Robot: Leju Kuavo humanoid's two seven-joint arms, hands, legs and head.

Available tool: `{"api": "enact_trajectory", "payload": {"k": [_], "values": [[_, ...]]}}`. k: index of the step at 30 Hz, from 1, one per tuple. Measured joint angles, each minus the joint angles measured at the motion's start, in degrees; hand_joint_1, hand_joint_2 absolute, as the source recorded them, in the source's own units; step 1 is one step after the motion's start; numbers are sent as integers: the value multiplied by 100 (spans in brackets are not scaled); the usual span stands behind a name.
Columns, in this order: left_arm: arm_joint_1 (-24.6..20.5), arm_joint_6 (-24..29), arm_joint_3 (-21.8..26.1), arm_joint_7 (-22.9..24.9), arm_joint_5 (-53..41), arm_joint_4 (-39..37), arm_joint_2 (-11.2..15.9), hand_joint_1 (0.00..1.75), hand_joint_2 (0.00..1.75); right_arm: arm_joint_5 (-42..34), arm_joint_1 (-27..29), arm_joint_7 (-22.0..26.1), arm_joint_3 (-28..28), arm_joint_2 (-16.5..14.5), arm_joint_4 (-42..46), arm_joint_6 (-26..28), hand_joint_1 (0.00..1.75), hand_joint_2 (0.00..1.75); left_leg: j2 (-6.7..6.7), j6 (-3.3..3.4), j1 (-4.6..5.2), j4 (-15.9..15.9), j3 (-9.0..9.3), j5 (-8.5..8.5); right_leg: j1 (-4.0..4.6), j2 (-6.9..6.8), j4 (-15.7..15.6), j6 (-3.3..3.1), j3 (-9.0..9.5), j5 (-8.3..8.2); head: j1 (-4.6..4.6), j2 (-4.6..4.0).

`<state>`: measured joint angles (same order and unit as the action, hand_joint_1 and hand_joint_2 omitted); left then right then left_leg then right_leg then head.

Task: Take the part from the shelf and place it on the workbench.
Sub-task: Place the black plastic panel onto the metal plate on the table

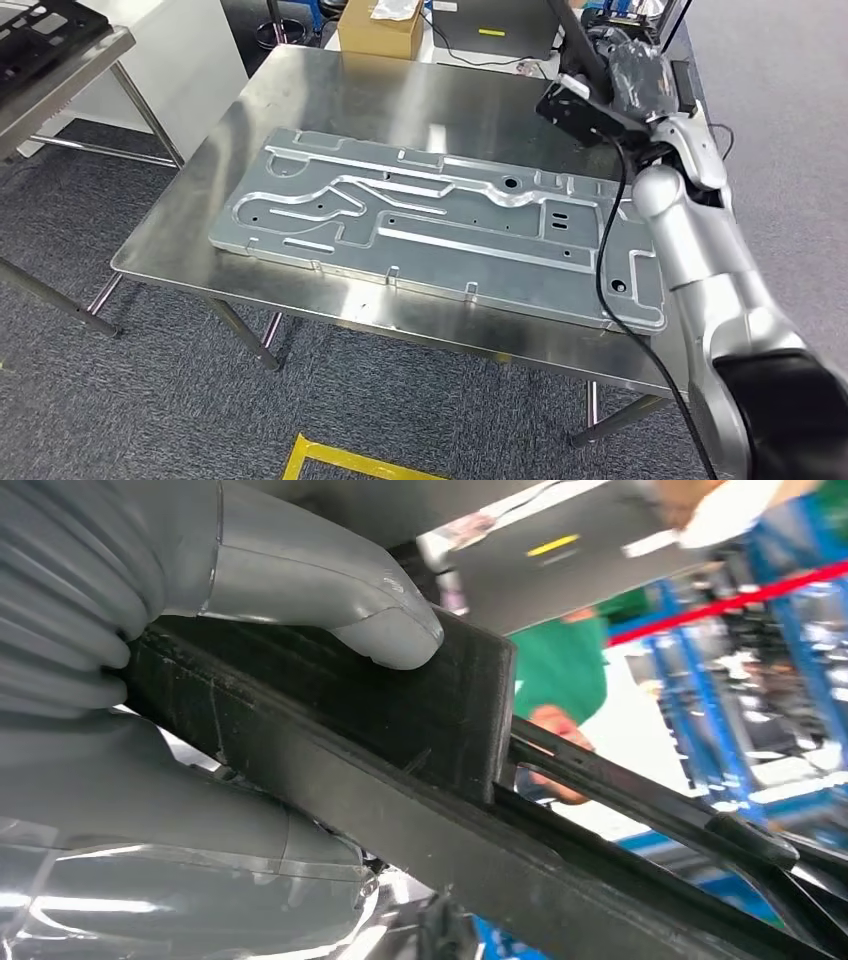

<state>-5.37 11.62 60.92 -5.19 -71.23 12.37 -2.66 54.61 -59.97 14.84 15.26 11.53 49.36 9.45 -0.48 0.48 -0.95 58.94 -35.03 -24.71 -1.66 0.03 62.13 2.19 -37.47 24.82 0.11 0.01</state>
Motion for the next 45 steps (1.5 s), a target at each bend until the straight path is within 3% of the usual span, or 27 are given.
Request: {"api": "enact_trajectory", "payload": {"k": [1,4,6,9,10,11,12,15,17,20,22,25,26,27,30,32,36,37,39,41,42,43,45], "values": [[-2,-2,2,-2,0,1,1,0,175,129,-151,-42,43,3,-270,45,175,175,-2,-32,7,14,-11,-9,11,4,-171,-18,72,-36,-2,0],[1,-21,5,-7,-5,0,2,0,175,612,-508,-269,271,-25,-1064,167,175,175,-2,-124,5,5,-24,-15,39,6,-234,-140,78,-20,-5,0],[3,-37,7,-8,-18,-1,1,0,175,876,-669,-425,438,-80,-1456,190,175,175,8,-173,-9,199,-97,-155,37,1,-257,-233,94,-30,-5,0],[-5,-68,7,-8,-40,-2,-2,0,175,1241,-847,-658,696,-232,-1949,184,175,175,16,-187,-13,1230,-561,-628,73,13,-265,-316,116,-20,-9,-1],[-7,-78,7,-7,-44,-2,-3,0,175,1374,-874,-740,794,-293,-2108,170,175,175,16,-179,-11,1522,-708,-702,98,19,-264,-330,127,-12,-8,-1],[-8,-86,7,-6,-46,-2,-3,0,175,1480,-880,-810,882,-351,-2241,157,175,175,16,-161,-4,1623,-773,-672,124,25,-263,-343,141,-4,-8,-1],[-9,-90,7,-5,-49,-2,-3,0,175,1559,-876,-858,960,-409,-2350,148,175,175,16,-129,11,1501,-735,-542,149,30,-262,-355,157,4,-8,-1],[-16,-90,7,-4,-52,-1,2,0,175,1643,-889,-926,1114,-538,-2563,143,175,175,18,58,98,431,-279,-11,202,36,-258,-367,184,29,-4,0],[-25,-90,7,-3,-52,-1,5,0,175,1660,-911,-945,1182,-574,-2672,140,175,175,22,120,141,70,-116,67,201,28,-258,-332,170,35,-3,0],[-23,-93,7,-1,-56,-2,-4,0,175,1739,-915,-960,1271,-611,-2797,62,175,175,22,123,118,-65,-56,104,193,13,-234,-250,150,66,-1,0],[-37,-97,6,-1,-66,-2,-19,0,175,1881,-920,-987,1361,-651,-2875,-51,175,175,32,142,75,-164,1,149,183,12,81,-184,12,263,12,1],[-84,-108,4,-2,-90,-2,-43,0,175,2149,-831,-1052,1550,-735,-3026,-225,175,175,28,147,62,-182,20,154,103,11,1050,-91,-478,658,24,0],[-93,-113,3,-3,-100,-2,-51,0,175,2221,-772,-1069,1610,-771,-3069,-268,175,175,26,137,51,-176,22,147,75,9,1195,-66,-573,654,25,-1],[-97,-119,0,-3,-114,-2,-61,0,175,2288,-719,-1082,1669,-815,-3104,-309,175,175,24,119,38,-162,23,135,46,6,1131,-42,-568,543,26,0],[-124,-132,-17,-9,-147,-2,-93,0,175,2445,-654,-1094,1821,-958,-3176,-416,175,175,24,12,11,-60,9,59,-7,-6,139,1,-127,17,27,0],[-165,-139,-33,-36,-160,-3,-101,0,175,2532,-617,-1090,1907,-1049,-3214,-464,175,175,21,-63,20,-15,-10,21,14,0,-209,-50,39,-54,25,0],[-215,-170,-86,-160,-179,-4,-120,0,175,2699,-474,-1077,2076,-1235,-3285,-552,175,175,23,-182,-4,79,-38,-87,33,11,-246,-238,58,-58,19,-1],[-232,-174,-102,-189,-185,-4,-124,0,175,2730,-453,-1076,2117,-1290,-3298,-569,175,175,25,-201,-9,279,-120,-218,27,14,-259,-279,63,-67,17,-1],[-285,-187,-127,-245,-204,-4,-138,0,175,2776,-393,-1075,2201,-1415,-3324,-586,175,175,27,-223,-14,1009,-441,-583,45,23,-262,-326,65,-66,15,-1],[-346,-199,-155,-300,-234,-4,-165,0,175,2798,-287,-1094,2279,-1547,-3350,-577,175,175,27,-222,-13,1609,-729,-758,81,31,-260,-343,76,-58,15,-1],[-374,-202,-171,-325,-246,-4,-178,0,175,2799,-236,-1112,2307,-1610,-3358,-561,175,175,27,-208,-11,1612,-737,-687,97,35,-259,-350,87,-53,15,-1],[-402,-203,-187,-344,-250,-4,-191,0,175,2799,-200,-1138,2328,-1672,-3363,-542,175,175,27,-181,-7,1372,-629,-514,111,42,-258,-356,102,-48,15,-1],[-470,-201,-220,-365,-253,-4,-207,0,175,2798,-171,-1174,2356,-1791,-3365,-511,175,175,28,-98,21,557,-237,-136,138,60,-258,-355,130,-37,18,-1]]}}
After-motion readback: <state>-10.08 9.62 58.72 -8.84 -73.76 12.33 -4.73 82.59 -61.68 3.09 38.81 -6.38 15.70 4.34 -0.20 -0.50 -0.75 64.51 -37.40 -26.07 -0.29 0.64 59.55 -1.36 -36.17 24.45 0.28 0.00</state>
